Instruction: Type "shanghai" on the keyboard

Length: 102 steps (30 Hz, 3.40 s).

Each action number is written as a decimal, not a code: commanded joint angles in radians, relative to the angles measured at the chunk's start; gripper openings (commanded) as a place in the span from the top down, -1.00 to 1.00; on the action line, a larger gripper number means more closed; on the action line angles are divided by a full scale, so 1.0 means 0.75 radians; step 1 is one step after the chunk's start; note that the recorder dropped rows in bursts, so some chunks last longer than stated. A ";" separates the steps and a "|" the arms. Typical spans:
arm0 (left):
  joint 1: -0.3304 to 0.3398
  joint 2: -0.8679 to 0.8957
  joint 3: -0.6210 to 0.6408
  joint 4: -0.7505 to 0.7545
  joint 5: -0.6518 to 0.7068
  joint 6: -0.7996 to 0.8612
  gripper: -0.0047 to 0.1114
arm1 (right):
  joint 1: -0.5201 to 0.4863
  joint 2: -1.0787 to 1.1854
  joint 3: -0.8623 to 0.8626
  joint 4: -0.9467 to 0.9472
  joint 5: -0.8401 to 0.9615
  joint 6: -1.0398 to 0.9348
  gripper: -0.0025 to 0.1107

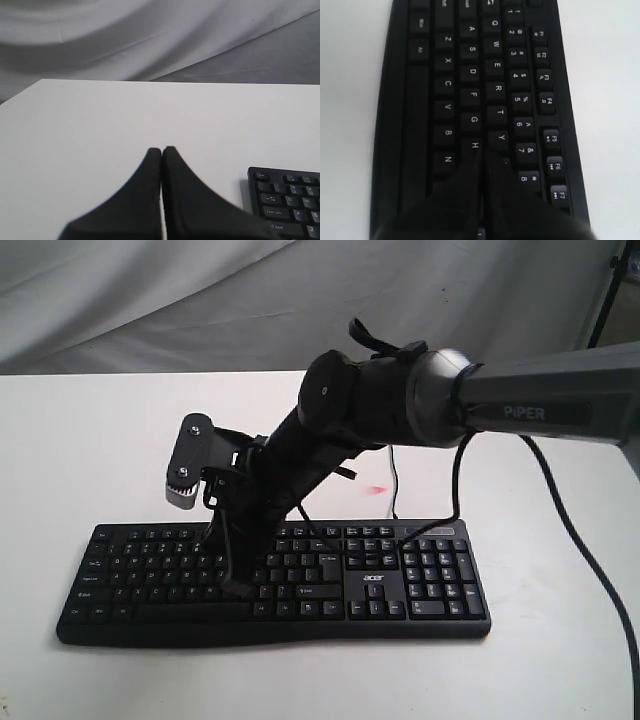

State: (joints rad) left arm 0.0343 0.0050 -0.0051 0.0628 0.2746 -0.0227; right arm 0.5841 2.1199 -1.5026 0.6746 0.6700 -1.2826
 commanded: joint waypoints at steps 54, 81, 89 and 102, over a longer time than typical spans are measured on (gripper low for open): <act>-0.005 -0.007 0.007 -0.001 -0.011 -0.002 0.91 | -0.040 0.072 0.054 0.077 -0.127 -0.134 0.96; -0.005 -0.007 0.007 -0.001 -0.011 -0.002 0.91 | -0.040 0.093 0.054 0.092 -0.114 -0.178 0.96; -0.005 -0.007 0.007 -0.001 -0.011 -0.002 0.91 | -0.051 0.122 0.054 0.098 -0.105 -0.178 0.96; -0.005 -0.007 0.007 -0.001 -0.011 -0.002 0.91 | -0.051 0.070 0.054 0.101 -0.107 -0.178 0.96</act>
State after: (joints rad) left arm 0.0343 0.0050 -0.0051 0.0628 0.2746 -0.0227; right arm 0.5567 2.1974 -1.4679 0.7522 0.5835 -1.4108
